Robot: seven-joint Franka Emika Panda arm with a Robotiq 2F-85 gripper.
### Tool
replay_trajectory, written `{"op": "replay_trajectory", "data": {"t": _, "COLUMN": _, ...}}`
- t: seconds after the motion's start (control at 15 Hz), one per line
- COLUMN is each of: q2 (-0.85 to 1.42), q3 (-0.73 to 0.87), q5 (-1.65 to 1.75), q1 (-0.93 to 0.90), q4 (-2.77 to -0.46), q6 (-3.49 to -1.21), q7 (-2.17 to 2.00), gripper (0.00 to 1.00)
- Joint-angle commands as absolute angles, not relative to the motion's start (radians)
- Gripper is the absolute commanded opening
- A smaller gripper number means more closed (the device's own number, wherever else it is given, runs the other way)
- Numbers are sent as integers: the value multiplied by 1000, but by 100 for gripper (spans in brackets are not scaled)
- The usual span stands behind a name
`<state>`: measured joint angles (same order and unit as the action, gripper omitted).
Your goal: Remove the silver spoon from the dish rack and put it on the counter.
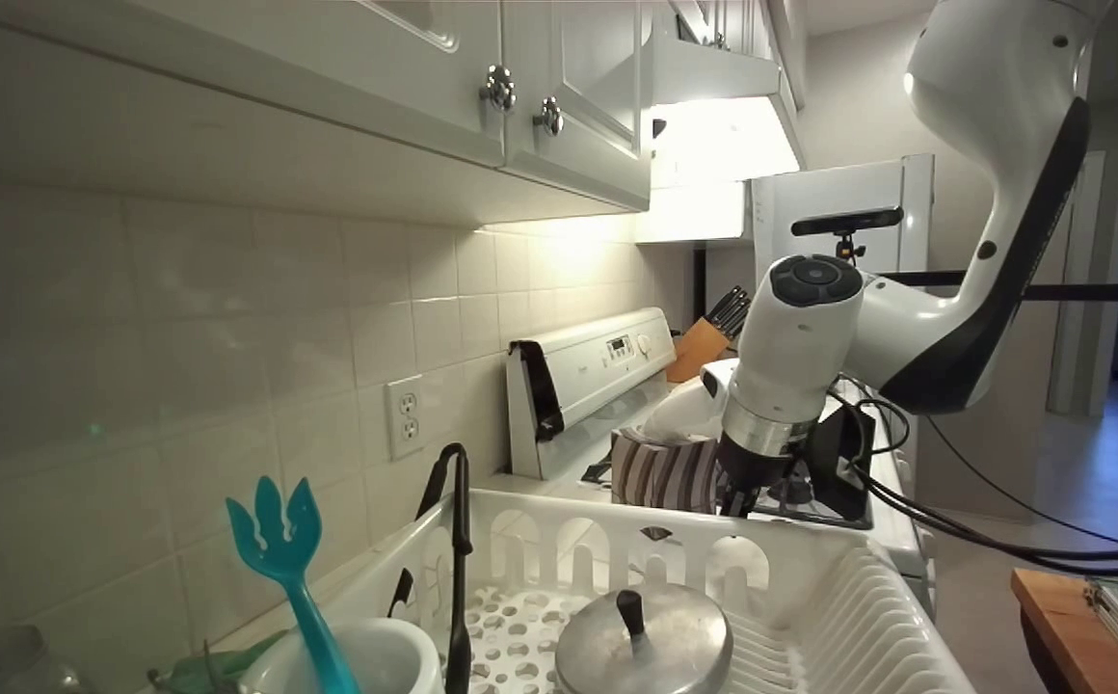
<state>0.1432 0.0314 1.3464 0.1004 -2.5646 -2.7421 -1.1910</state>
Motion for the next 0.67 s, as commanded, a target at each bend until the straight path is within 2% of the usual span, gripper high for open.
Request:
{"op": "replay_trajectory", "data": {"t": 0.0, "q2": 145, "q3": 47, "q5": 1352, "q1": 114, "q4": -2574, "q6": -2767, "q7": -1231, "gripper": 2}}
{"op": "replay_trajectory", "data": {"t": 0.6, "q2": 202, "q3": 55, "q5": 1349, "q1": 106, "q4": -2555, "q6": -2755, "q7": -1240, "gripper": 2}}
